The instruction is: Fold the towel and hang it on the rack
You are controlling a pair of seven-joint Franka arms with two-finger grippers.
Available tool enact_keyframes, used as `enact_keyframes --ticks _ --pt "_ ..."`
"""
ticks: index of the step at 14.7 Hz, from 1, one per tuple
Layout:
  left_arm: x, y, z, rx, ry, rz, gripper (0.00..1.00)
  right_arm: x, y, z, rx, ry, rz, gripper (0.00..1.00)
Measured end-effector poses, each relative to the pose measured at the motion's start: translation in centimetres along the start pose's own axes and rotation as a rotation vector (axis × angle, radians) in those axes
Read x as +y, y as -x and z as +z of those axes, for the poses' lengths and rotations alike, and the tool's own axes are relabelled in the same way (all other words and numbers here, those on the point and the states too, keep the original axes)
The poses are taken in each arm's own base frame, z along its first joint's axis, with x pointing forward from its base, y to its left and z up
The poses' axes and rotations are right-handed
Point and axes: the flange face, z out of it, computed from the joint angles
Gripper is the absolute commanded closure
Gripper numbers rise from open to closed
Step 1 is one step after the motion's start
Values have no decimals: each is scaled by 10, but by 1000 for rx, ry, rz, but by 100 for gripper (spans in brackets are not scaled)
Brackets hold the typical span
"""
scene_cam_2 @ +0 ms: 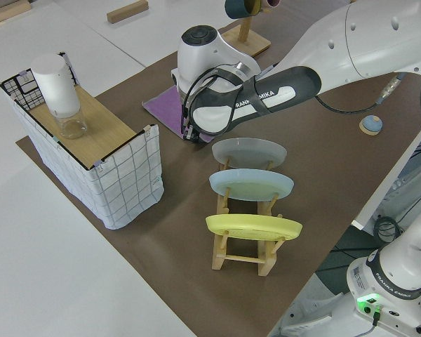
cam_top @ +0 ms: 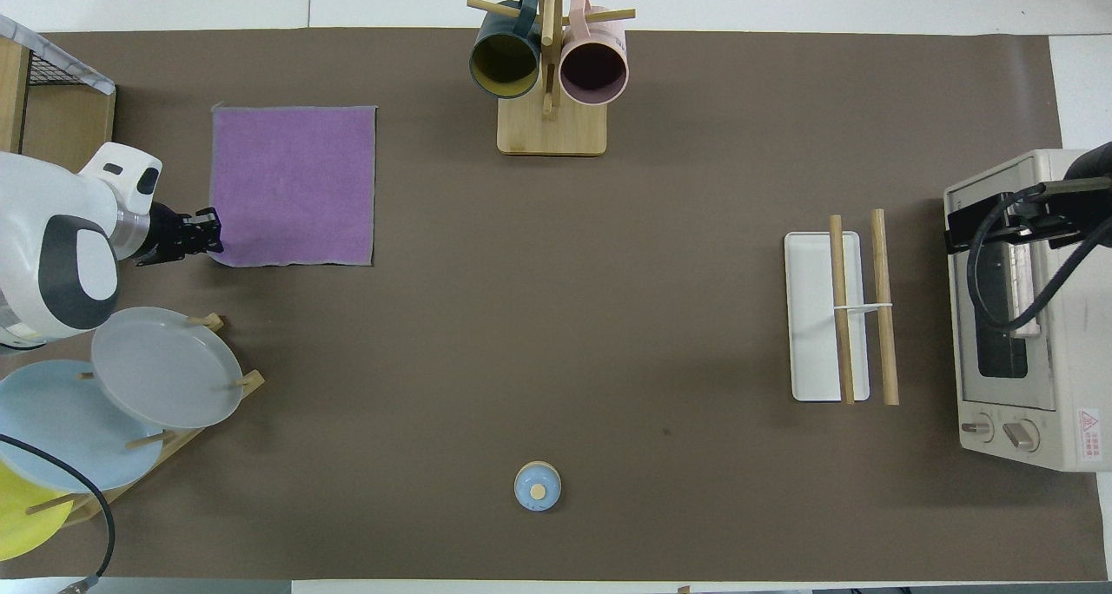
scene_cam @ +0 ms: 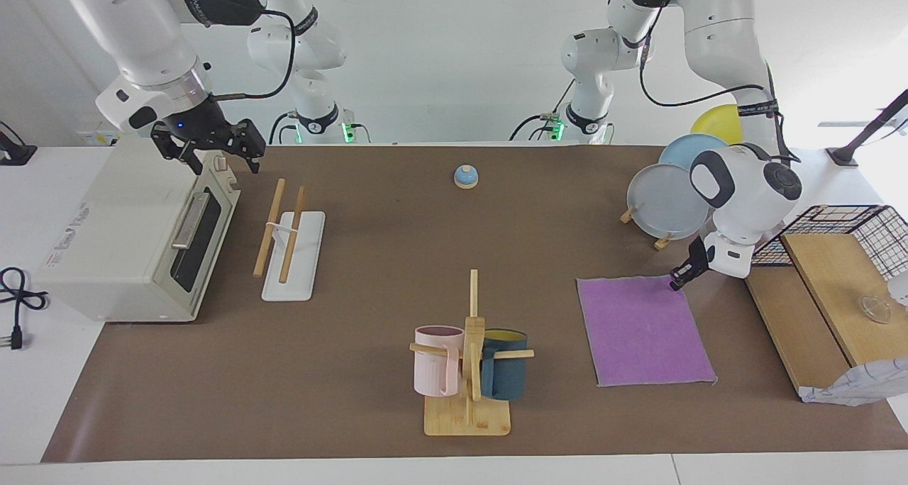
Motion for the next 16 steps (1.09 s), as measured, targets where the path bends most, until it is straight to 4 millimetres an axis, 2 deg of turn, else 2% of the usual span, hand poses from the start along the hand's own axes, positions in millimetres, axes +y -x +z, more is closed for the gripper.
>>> enact_keyframes --ticks 3,6,8,11,14,16 --pt "4 0 -3 15 -49 64 100 0 0 0 0 0 0 0" --pt "21 -3 -24 63 -92 178 100 0 0 0 0 0 0 0" --pt "47 5 -42 86 -89 250 100 0 0 0 0 0 0 0" --pt "107 33 -56 90 -83 358 100 0 0 0 0 0 0 0" --pt "163 68 -53 87 -102 477 100 0 0 0 0 0 0 0" --pt "187 90 -42 78 -130 530 100 0 0 0 0 0 0 0"
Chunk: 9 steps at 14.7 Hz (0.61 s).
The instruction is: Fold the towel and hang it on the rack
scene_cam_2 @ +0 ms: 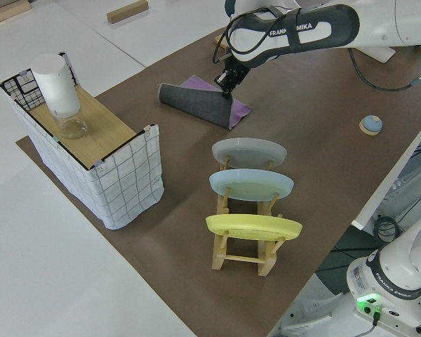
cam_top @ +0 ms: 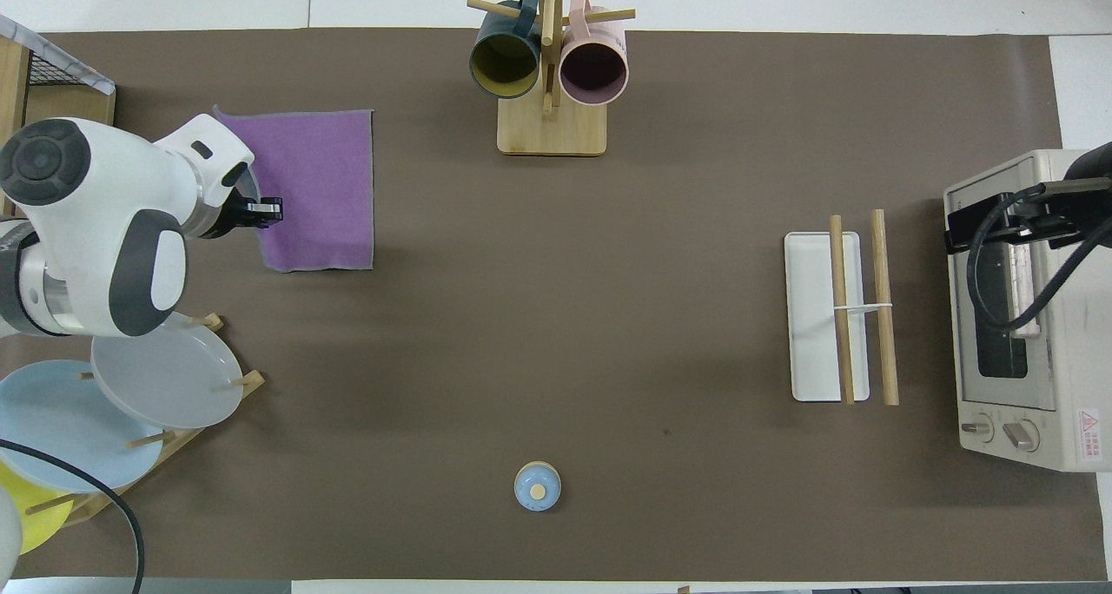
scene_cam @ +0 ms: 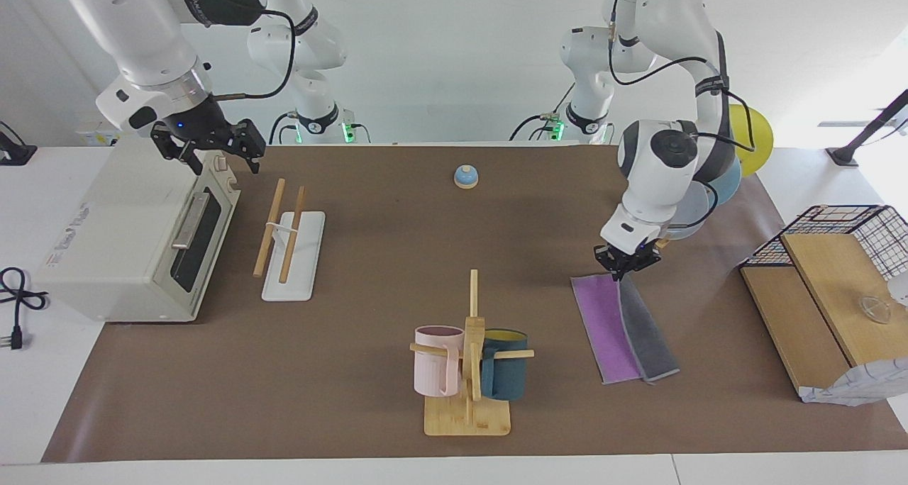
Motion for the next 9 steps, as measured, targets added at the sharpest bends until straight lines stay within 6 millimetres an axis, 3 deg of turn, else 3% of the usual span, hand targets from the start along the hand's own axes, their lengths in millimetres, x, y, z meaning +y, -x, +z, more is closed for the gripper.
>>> enact_keyframes --ticks 2,5,7,9 --pt "19 9 10 -15 -7 21 100 0 0 0 0 0 0 0" --pt "23 23 29 -20 -9 22 100 0 0 0 0 0 0 0" --pt "24 28 35 -24 -9 15 0 0 0 0 0 0 0 0" --pt "26 28 36 -23 -9 -4 0 0 0 0 0 0 0 0"
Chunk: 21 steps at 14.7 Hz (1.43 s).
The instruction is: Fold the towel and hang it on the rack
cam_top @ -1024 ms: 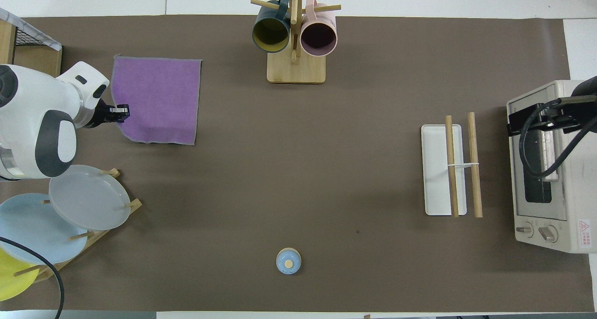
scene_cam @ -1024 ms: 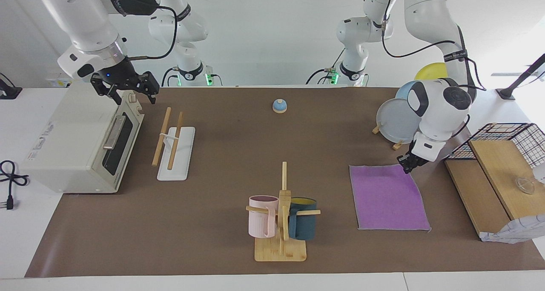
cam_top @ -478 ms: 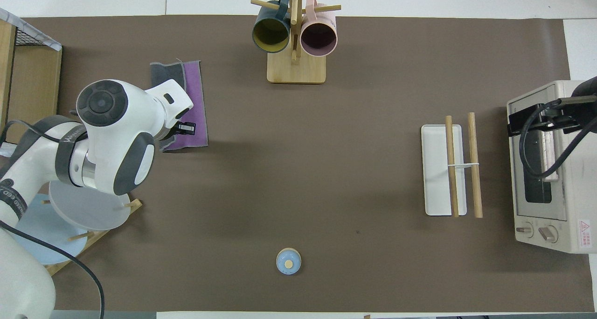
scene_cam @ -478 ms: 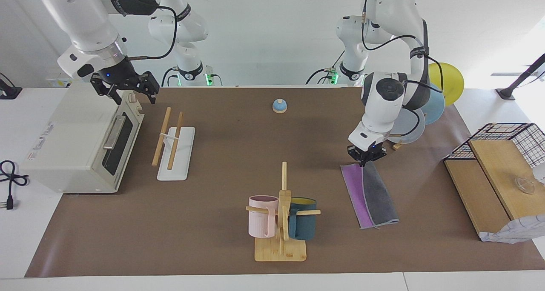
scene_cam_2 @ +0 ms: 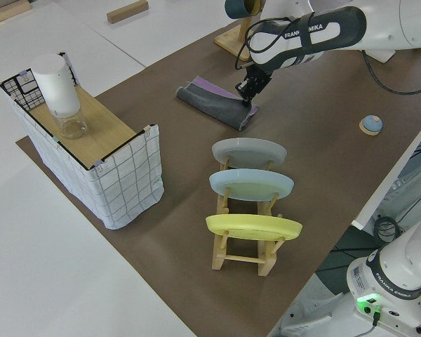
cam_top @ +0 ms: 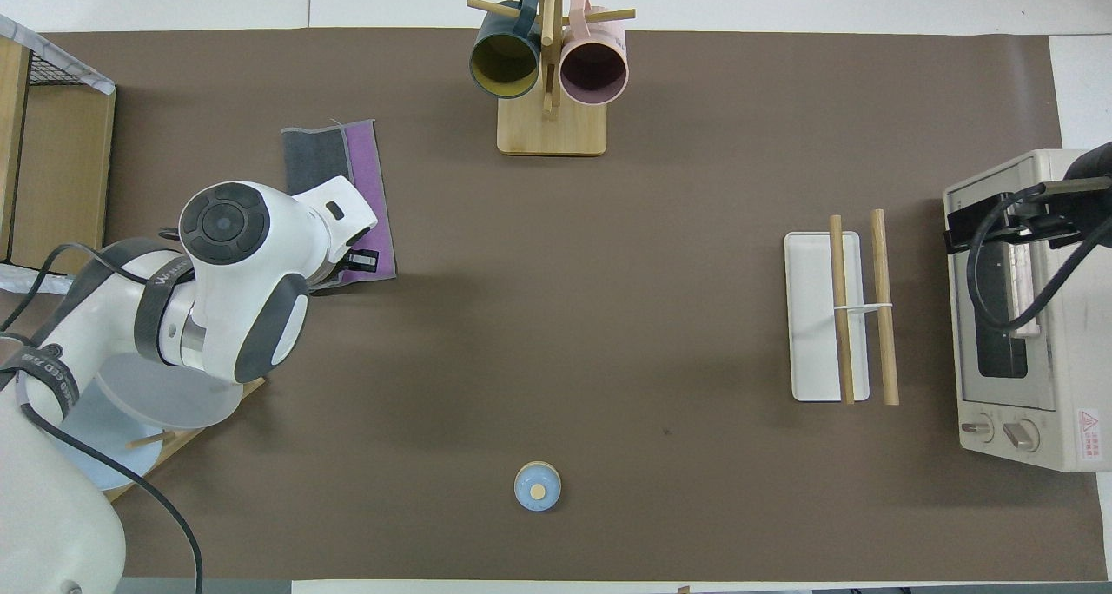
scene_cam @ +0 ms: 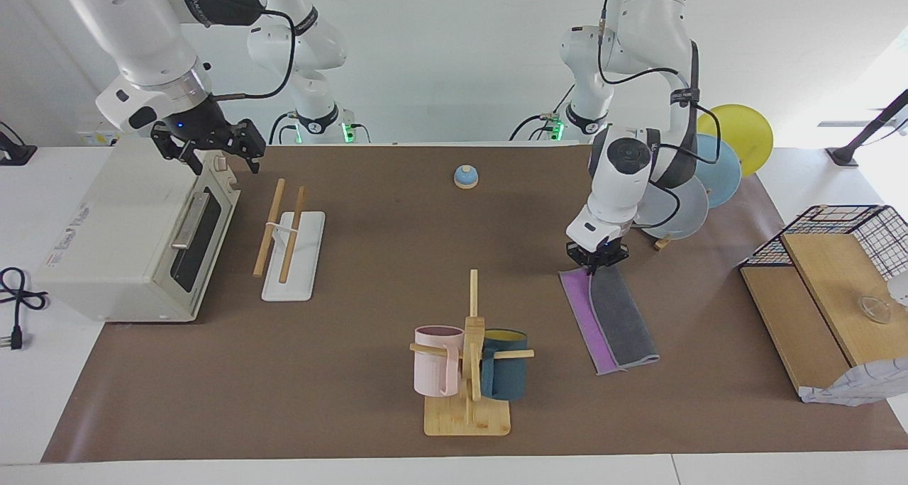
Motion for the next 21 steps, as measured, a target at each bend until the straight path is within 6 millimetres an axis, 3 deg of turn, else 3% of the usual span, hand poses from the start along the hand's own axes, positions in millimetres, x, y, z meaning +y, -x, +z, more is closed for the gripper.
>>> enact_keyframes --ticks 4,6,10,12,18,21 --pt "-10 -3 -4 8 -2 -26 0 0 0 0 0 0 0 0" --pt "-40 -8 -5 11 10 -73 0 0 0 0 0 0 0 0" --pt "-117 -15 -8 28 215 -188 0 0 0 0 0 0 0 0" --pt "-138 -16 -1 45 282 -239 0 0 0 0 0 0 0 0" --pt "-134 -27 42 5 329 -274 6 0 0 0 0 0 0 0" --pt "-133 -28 44 4 330 -273 20 0 0 0 0 0 0 0"
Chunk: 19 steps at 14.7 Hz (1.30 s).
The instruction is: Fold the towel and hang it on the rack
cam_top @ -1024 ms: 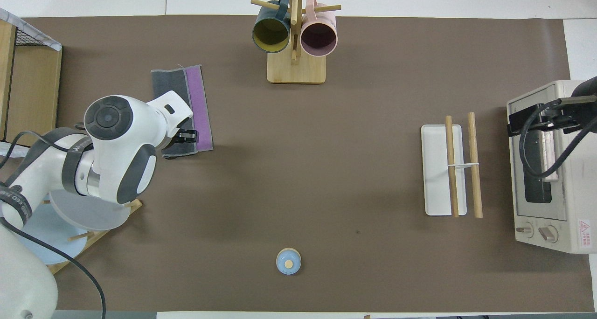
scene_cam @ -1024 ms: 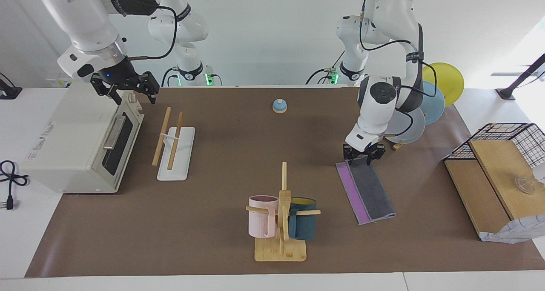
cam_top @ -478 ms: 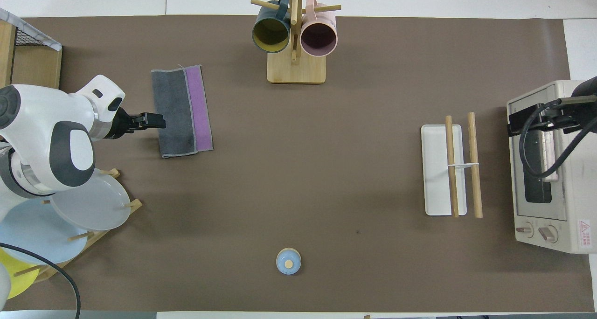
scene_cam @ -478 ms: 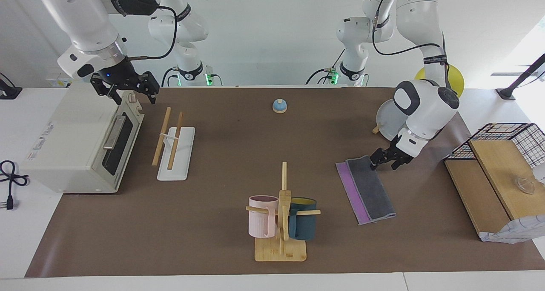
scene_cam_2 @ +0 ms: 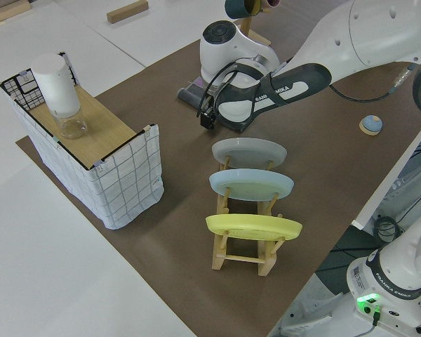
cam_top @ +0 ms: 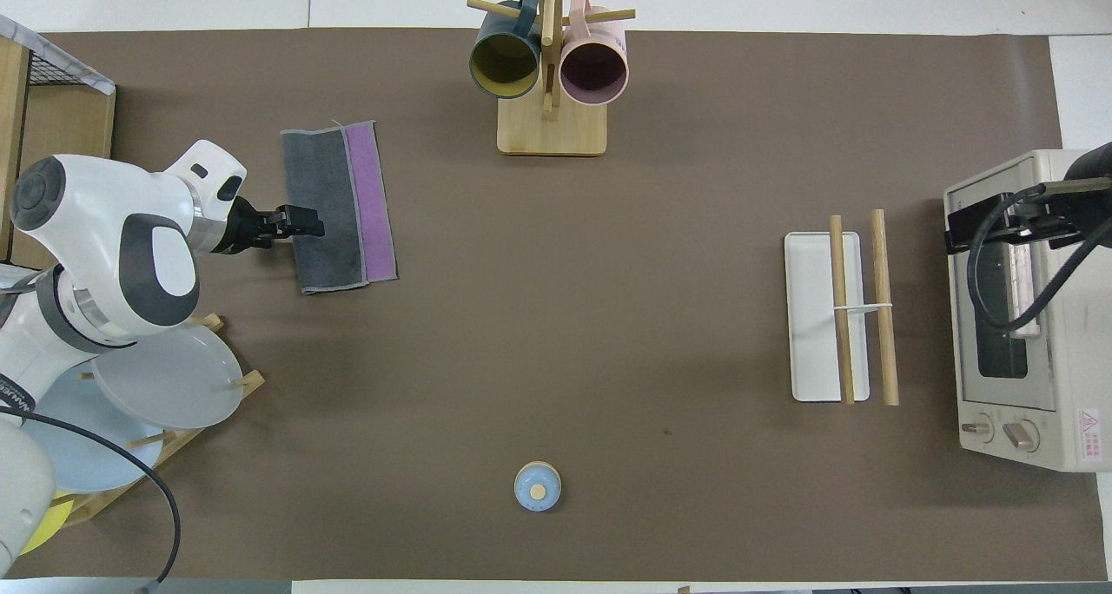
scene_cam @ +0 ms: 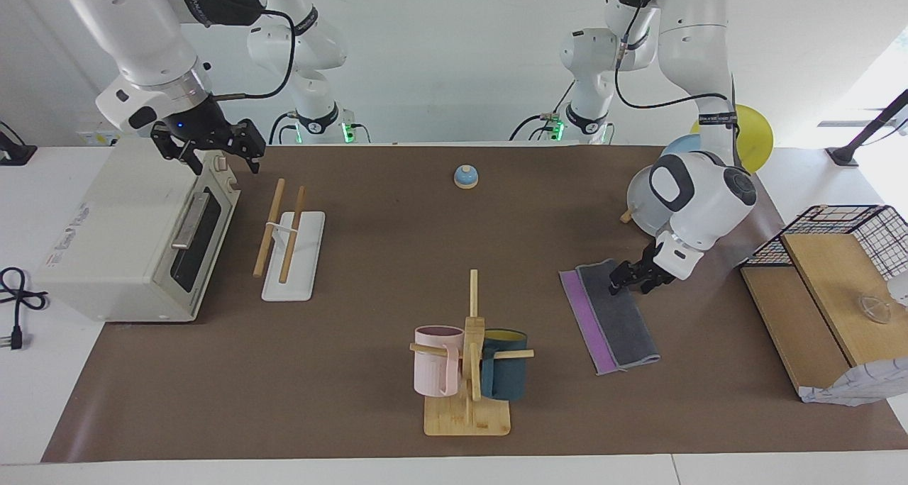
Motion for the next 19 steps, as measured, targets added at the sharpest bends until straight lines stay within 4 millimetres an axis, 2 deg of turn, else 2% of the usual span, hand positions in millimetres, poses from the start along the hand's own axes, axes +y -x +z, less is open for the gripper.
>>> enact_keyframes --ticks 4,8,9,11,12,19 --pt "2 0 0 1 4 0 32 0 0 0 0 0 0 0" --pt "5 0 0 1 14 -4 50 0 0 0 0 0 0 0" --pt "6 0 1 0 16 -4 60 0 0 0 0 0 0 0" --pt "6 1 1 -1 18 -6 97 0 0 0 0 0 0 0" --pt "6 1 2 -3 20 -7 100 0 0 0 0 0 0 0" --pt "8 1 1 -5 27 -18 100 0 0 0 0 0 0 0"
